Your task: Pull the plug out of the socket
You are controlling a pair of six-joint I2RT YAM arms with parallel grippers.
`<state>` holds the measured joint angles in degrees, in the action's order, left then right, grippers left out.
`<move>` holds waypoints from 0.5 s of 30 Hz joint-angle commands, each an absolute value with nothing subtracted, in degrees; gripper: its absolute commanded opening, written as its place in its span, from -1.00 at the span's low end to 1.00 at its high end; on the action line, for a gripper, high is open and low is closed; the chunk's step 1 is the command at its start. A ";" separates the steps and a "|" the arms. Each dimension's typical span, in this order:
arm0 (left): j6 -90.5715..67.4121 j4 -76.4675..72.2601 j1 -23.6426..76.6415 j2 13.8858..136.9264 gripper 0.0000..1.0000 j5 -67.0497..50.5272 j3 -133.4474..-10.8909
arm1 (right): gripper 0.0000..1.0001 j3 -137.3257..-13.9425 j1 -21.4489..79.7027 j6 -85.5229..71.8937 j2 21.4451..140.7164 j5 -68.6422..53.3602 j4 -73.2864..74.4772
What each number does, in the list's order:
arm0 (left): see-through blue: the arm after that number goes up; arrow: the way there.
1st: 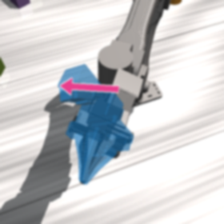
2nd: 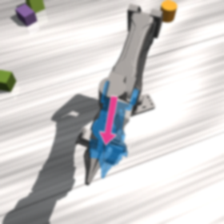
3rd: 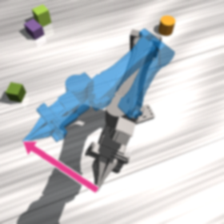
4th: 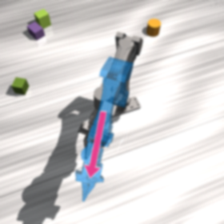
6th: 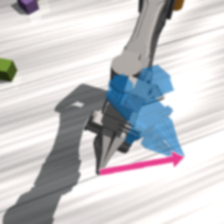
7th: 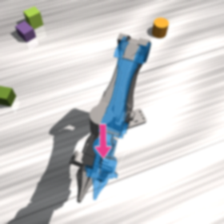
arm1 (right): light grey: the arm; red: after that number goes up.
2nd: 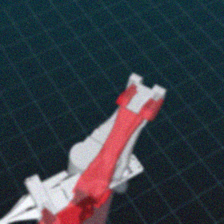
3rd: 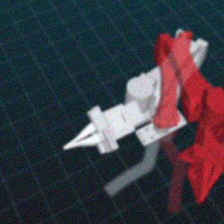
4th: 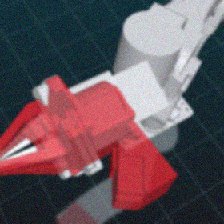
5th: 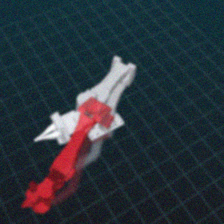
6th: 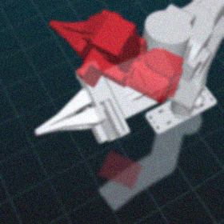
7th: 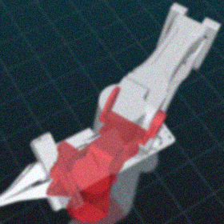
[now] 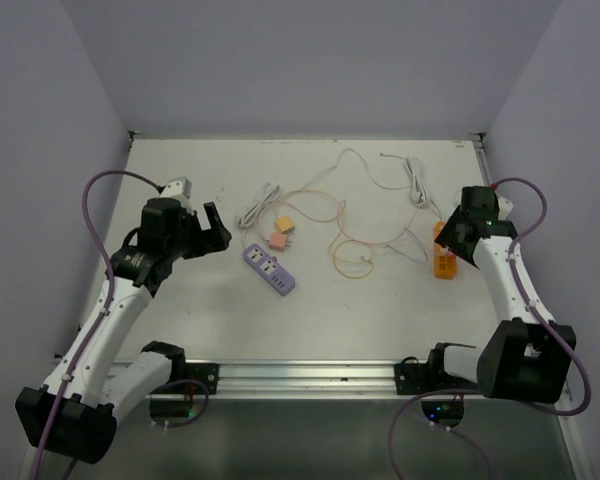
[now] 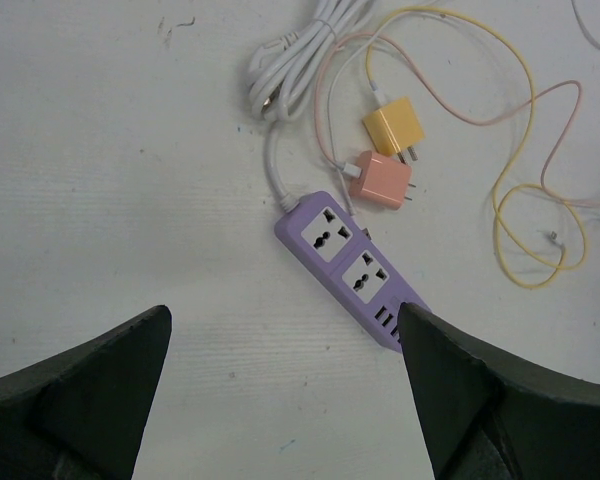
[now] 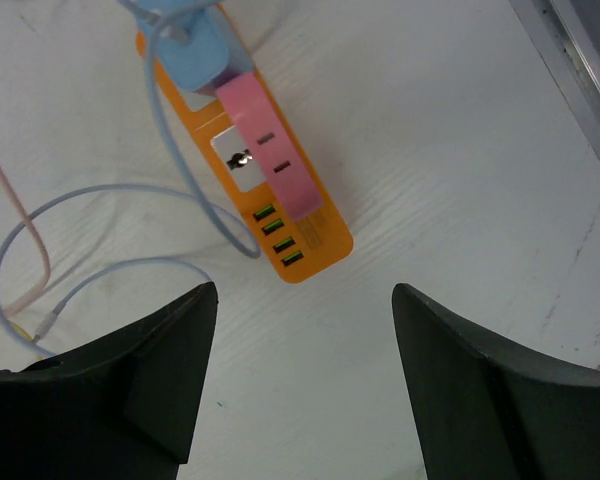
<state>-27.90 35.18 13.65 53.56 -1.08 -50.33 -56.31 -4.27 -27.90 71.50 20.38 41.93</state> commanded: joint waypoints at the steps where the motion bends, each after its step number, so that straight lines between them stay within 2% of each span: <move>1: -27.77 32.96 13.97 52.91 0.99 -2.02 -49.83 | 0.48 -52.39 -8.17 -32.43 68.82 15.91 36.49; 9: -27.25 31.46 13.97 53.17 0.99 -3.51 -48.16 | 0.52 -46.77 -9.58 -28.75 73.12 10.47 29.63; 15: -27.25 30.67 13.97 53.17 0.99 -4.31 -47.29 | 0.52 -47.63 -9.58 -22.60 79.62 7.47 27.16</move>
